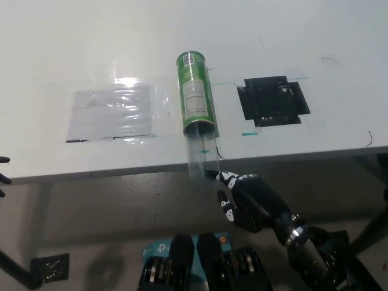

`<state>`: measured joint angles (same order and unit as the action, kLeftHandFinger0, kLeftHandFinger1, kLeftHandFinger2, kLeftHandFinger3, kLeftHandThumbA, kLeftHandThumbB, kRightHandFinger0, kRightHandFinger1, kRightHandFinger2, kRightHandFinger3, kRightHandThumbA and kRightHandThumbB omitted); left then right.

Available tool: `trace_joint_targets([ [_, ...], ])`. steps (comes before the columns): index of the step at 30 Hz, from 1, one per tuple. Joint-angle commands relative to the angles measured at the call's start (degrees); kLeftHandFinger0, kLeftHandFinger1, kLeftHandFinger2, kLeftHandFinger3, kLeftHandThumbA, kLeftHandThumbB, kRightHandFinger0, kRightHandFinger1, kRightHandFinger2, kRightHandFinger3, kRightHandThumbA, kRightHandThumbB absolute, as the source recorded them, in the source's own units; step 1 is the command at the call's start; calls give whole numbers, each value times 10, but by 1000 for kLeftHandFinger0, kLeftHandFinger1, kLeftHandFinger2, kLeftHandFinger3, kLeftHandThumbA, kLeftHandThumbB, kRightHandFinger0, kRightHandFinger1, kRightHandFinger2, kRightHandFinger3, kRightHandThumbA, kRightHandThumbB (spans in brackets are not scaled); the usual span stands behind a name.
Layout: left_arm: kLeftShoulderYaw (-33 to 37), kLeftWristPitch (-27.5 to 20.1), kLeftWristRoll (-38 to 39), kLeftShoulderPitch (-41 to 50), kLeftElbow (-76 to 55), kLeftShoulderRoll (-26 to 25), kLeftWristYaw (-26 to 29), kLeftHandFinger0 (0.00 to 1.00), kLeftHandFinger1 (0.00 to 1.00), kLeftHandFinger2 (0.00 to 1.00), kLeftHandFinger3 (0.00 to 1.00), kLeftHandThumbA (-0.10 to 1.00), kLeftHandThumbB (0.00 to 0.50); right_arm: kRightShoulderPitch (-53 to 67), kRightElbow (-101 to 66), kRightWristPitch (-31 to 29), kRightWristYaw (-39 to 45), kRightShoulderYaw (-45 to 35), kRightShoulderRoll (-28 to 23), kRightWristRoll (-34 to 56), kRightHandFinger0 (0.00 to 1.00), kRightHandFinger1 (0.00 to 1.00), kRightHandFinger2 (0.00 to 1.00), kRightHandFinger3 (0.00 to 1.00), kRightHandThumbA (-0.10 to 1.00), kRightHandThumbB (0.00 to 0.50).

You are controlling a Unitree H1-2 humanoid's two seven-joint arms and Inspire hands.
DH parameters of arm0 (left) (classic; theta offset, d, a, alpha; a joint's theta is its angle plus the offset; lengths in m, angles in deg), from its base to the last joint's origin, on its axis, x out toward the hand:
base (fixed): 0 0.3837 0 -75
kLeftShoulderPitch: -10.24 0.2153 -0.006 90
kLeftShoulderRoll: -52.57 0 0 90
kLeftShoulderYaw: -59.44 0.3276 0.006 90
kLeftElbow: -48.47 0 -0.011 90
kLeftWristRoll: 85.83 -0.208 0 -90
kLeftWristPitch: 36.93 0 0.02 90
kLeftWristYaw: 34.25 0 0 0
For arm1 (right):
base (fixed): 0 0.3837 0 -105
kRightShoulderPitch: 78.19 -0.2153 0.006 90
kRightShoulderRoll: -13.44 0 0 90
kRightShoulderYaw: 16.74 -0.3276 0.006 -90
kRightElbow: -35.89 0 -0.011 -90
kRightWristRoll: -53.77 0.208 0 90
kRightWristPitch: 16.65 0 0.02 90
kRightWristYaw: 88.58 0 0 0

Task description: The robot uses its right hand finger to pull out the chips tray kept inside a container in the middle of the desk

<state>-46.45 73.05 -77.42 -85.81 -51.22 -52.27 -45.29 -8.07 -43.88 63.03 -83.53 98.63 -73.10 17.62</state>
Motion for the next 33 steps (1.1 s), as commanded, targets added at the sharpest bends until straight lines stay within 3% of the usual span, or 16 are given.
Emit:
trace_joint_targets([
  [1, -10, -1, 5, -14, -14, -22, -3, 269, 295, 375, 539, 152, 0, 17, -36, 4, 3, -5, 5, 3, 0, 48, 817, 898, -100, 169],
  [13, -12, -4, 3, -8, -16, -20, -1, 251, 282, 377, 552, 142, 0, 55, -93, 25, 18, -24, 7, 20, 0, 0, 798, 913, -100, 148],
  [15, -11, -12, 1, -3, -11, -17, -1, 257, 290, 379, 551, 144, 0, 55, -88, 17, 13, -26, 7, 20, 0, 29, 826, 940, -100, 158],
  [16, -11, -16, 2, -3, -9, -18, -2, 254, 286, 365, 540, 147, 0, 55, -91, 22, 16, -28, 8, 25, 16, 29, 1000, 1000, -100, 162],
  [17, -11, -13, 2, -3, -10, -17, -1, 254, 286, 362, 537, 148, 0, 51, -95, 23, 19, -29, 8, 24, 54, 75, 1000, 1000, -100, 175],
  [18, -12, -10, 4, -3, -10, -17, -1, 265, 291, 356, 532, 152, 0, 43, -92, 20, 22, -27, 5, 21, 193, 280, 1000, 1000, -100, 247],
  [19, -13, -8, 5, -3, -11, -17, -2, 267, 292, 356, 532, 153, 0, 34, -91, 21, 18, -27, 5, 8, 188, 329, 1000, 1000, -100, 306],
  [21, -13, -10, 7, 3, -10, -13, -2, 270, 290, 353, 534, 152, 0, 31, -92, 17, 15, -25, 3, -1, 172, 381, 1000, 1000, -100, 351],
  [22, -12, -11, 6, 3, -9, -14, -2, 272, 282, 345, 533, 150, 0, 23, -91, 9, 7, -22, 0, -15, 166, 472, 1000, 1000, -100, 386],
  [24, -13, -14, 6, 4, -10, -14, -1, 261, 274, 341, 535, 145, 0, 5, -101, 6, 7, -18, -8, -39, 202, 590, 1000, 1000, -25, 405],
  [27, -14, -15, 6, 10, -13, -10, 0, 254, 272, 334, 526, 143, 0, -3, -108, 13, 8, -23, -9, -38, 184, 584, 1000, 1000, -95, 433],
  [30, -14, -9, 6, 11, -14, -8, 2, 255, 274, 336, 530, 138, 0, -2, -113, 14, 4, -33, -6, -23, 130, 523, 1000, 1000, -100, 446],
  [31, -14, -7, 7, 11, -14, -6, 3, 259, 278, 348, 542, 133, 0, -1, -112, 14, 2, -36, -6, -19, 137, 568, 1000, 1000, -100, 447],
  [33, -13, -17, 9, 14, -11, -5, 0, 246, 268, 340, 540, 111, 0, 6, -121, 2, -5, -45, -10, -12, 141, 538, 1000, 1000, -100, 441],
])
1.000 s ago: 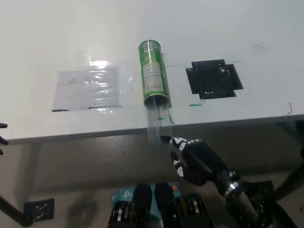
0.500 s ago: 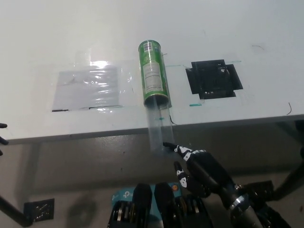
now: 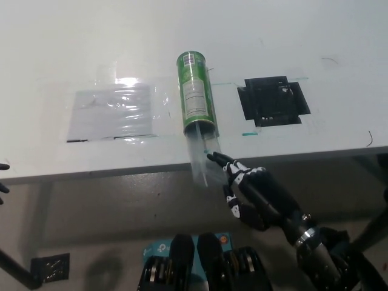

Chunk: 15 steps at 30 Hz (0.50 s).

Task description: The robot uses its right hand finger to pull out the chips tray kept inside a container in the middle of the desk

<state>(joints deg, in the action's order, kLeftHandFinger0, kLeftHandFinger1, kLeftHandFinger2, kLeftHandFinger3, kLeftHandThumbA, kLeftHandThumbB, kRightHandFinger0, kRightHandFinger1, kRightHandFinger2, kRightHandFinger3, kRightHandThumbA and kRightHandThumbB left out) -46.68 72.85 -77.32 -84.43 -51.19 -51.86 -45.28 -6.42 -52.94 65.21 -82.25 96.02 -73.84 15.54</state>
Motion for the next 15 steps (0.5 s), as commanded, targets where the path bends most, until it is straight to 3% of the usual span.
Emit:
trace_joint_targets([
  [1, -11, -18, 7, 2, -9, -9, -1, 248, 269, 340, 538, 108, 0, -6, -38, -19, -14, -22, -7, 14, 160, 565, 1000, 1000, -100, 416],
  [6, -14, -19, 10, 6, -8, -6, 0, 252, 272, 341, 524, 98, 0, 11, -57, -15, 0, -44, -9, 49, 193, 583, 1000, 1000, -100, 401],
  [8, -14, -18, 8, 8, -8, -6, 1, 253, 272, 339, 525, 95, 0, 22, -71, -16, 4, -56, -16, 67, 160, 543, 1000, 1000, -100, 400],
  [11, -14, -15, 8, 12, -8, -2, 3, 255, 262, 325, 513, 84, 0, 58, -148, 51, 58, -90, -42, 113, 138, 387, 1000, 1000, -100, 346],
  [12, -14, -17, 8, 13, -7, -3, 2, 257, 264, 325, 514, 84, 0, 67, -156, 53, 63, -98, -46, 131, 96, 312, 1000, 1000, -100, 347],
  [15, -14, -20, 7, 15, -4, -3, 2, 258, 267, 329, 517, 82, 0, 86, -180, 80, 81, -108, -53, 141, 35, 230, 1000, 1000, -100, 345],
])
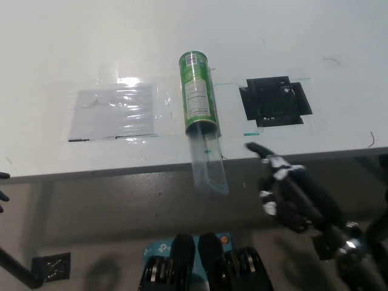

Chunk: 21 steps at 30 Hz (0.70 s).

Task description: The robot uses its right hand finger to pull out the chips tray kept inside a container in the middle of the desk

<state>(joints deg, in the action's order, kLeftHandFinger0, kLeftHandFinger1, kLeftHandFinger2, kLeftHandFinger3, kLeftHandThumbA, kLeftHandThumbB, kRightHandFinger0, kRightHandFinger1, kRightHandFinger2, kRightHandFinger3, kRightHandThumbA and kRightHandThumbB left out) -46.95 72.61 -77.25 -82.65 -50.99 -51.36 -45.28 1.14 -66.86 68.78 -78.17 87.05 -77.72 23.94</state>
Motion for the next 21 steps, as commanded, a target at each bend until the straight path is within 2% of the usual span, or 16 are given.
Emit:
trace_joint_targets([
  [1, -12, -14, 5, -3, -7, -8, 4, 264, 276, 342, 527, 80, 0, 16, -52, 58, 48, -22, -16, 61, 24, 208, 1000, 1000, -100, 341],
  [3, -11, -18, 3, -3, -5, -9, 4, 266, 278, 344, 528, 77, 0, 23, -64, 77, 56, -28, -17, 71, 3, 198, 1000, 1000, -100, 344],
  [6, -15, -11, 5, 1, -13, -4, 8, 265, 277, 346, 537, 64, 0, 38, -89, 94, 46, -56, -19, 79, 0, 109, 1000, 1000, -100, 339],
  [9, -13, -15, 0, 1, -10, -3, 9, 271, 286, 359, 551, 58, 0, 45, -82, 81, 25, -83, -14, 93, 0, 59, 1000, 1000, -100, 328],
  [12, -16, -20, 2, 1, -7, -1, 8, 264, 275, 349, 554, 69, 0, 50, -59, 85, 4, -117, 0, 110, 29, 60, 1000, 1000, -100, 318],
  [14, -14, -26, -2, 3, -7, 3, 9, 263, 271, 345, 556, 79, 0, 52, -45, 84, -11, -141, 10, 118, 1, 28, 1000, 1000, -100, 315],
  [16, -13, -29, -2, 3, -4, 6, 9, 262, 269, 342, 552, 87, 0, 50, -31, 81, -16, -163, 21, 144, 48, 46, 1000, 1000, -100, 283],
  [21, -14, -36, -4, 6, -4, 13, 12, 254, 267, 340, 546, 105, 0, 31, 32, 58, -47, -224, 59, 199, 0, 19, 1000, 1000, -100, 258],
])
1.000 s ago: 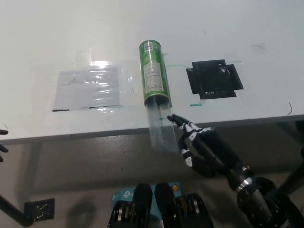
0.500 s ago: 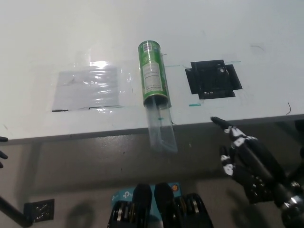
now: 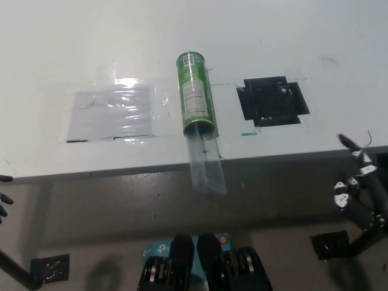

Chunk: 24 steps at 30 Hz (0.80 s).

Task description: The robot uses its right hand finger to pull out the chips tray kept inside a container in the middle of the desk

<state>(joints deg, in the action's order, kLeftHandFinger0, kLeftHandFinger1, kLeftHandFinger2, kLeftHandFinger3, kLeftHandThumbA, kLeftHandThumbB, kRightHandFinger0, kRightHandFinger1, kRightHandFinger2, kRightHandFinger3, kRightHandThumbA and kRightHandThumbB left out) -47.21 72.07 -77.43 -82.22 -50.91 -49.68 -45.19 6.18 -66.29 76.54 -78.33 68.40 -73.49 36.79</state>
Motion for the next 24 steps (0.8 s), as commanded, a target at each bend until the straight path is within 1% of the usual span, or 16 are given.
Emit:
trace_joint_targets([
  [1, -12, -31, -1, 3, -5, -1, 12, 247, 264, 333, 535, 105, 0, -26, 39, -18, -49, -50, 24, 81, 0, 13, 1000, 1000, -100, 244],
  [3, -14, -33, 0, 2, -2, 1, 12, 245, 261, 328, 531, 103, 0, -40, 65, -7, -65, -71, 43, 91, 0, 6, 1000, 1000, -100, 234],
  [5, -11, -38, -2, -1, 0, 2, 11, 229, 251, 320, 527, 99, 0, -48, 82, -15, -77, -86, 59, 102, 0, 0, 982, 1000, -100, 221],
  [6, -9, -42, -3, 0, 2, 3, 10, 226, 250, 320, 528, 99, 0, -52, 86, -9, -83, -94, 69, 108, 0, 0, 914, 1000, -100, 200],
  [7, -9, -43, -1, 1, 3, 3, 8, 226, 248, 321, 532, 100, 0, -55, 93, -3, -92, -100, 83, 115, 0, 12, 884, 1000, -100, 173],
  [8, -9, -45, -1, 2, 4, 3, 7, 225, 247, 321, 534, 101, 0, -56, 97, -5, -93, -102, 88, 117, 0, 14, 866, 1000, -100, 167],
  [9, -9, -44, -2, 2, 4, 4, 8, 223, 244, 318, 535, 102, 0, -55, 100, -1, -96, -105, 93, 117, 1, 40, 839, 1000, -100, 160],
  [10, -8, -45, -2, 4, 4, 5, 8, 221, 243, 317, 534, 103, 0, -53, 103, 0, -100, -107, 98, 115, 0, 30, 818, 1000, -100, 164],
  [11, -8, -47, -2, 5, 5, 5, 9, 220, 239, 312, 526, 104, 0, -53, 114, 0, -105, -109, 108, 118, 0, 37, 800, 1000, -100, 156],
  [12, -9, -45, -2, 6, 4, 5, 9, 222, 241, 313, 525, 104, 0, -53, 128, -15, -108, -104, 111, 112, 0, 10, 758, 1000, -100, 167],
  [14, -9, -44, -3, 9, 2, 6, 11, 231, 250, 316, 520, 102, 0, -54, 131, -23, -112, -99, 109, 105, 0, 0, 720, 1000, -100, 181],
  [15, -9, -40, -5, 11, -1, 7, 13, 225, 255, 326, 517, 105, 0, -54, 133, -23, -114, -98, 108, 103, 5, 26, 717, 1000, -100, 171],
  [17, -10, -42, -2, 16, -3, 11, 13, 222, 253, 326, 518, 104, 0, -52, 127, -14, -117, -96, 106, 100, 0, 26, 701, 1000, -100, 174],
  [20, -11, -38, 1, 16, -1, 13, 12, 220, 242, 316, 520, 97, 0, -55, 134, -18, -123, -93, 103, 101, 0, 18, 685, 1000, -100, 172],
  [22, -10, -51, -1, 16, 4, 11, 9, 235, 246, 310, 515, 114, 0, -54, 131, -9, -124, -91, 101, 100, 0, 41, 682, 1000, -100, 177],
  [24, -12, -48, 3, 15, 4, 14, 10, 228, 237, 303, 509, 126, 0, -54, 132, -9, -125, -89, 100, 102, 0, 41, 678, 1000, -100, 171],
])
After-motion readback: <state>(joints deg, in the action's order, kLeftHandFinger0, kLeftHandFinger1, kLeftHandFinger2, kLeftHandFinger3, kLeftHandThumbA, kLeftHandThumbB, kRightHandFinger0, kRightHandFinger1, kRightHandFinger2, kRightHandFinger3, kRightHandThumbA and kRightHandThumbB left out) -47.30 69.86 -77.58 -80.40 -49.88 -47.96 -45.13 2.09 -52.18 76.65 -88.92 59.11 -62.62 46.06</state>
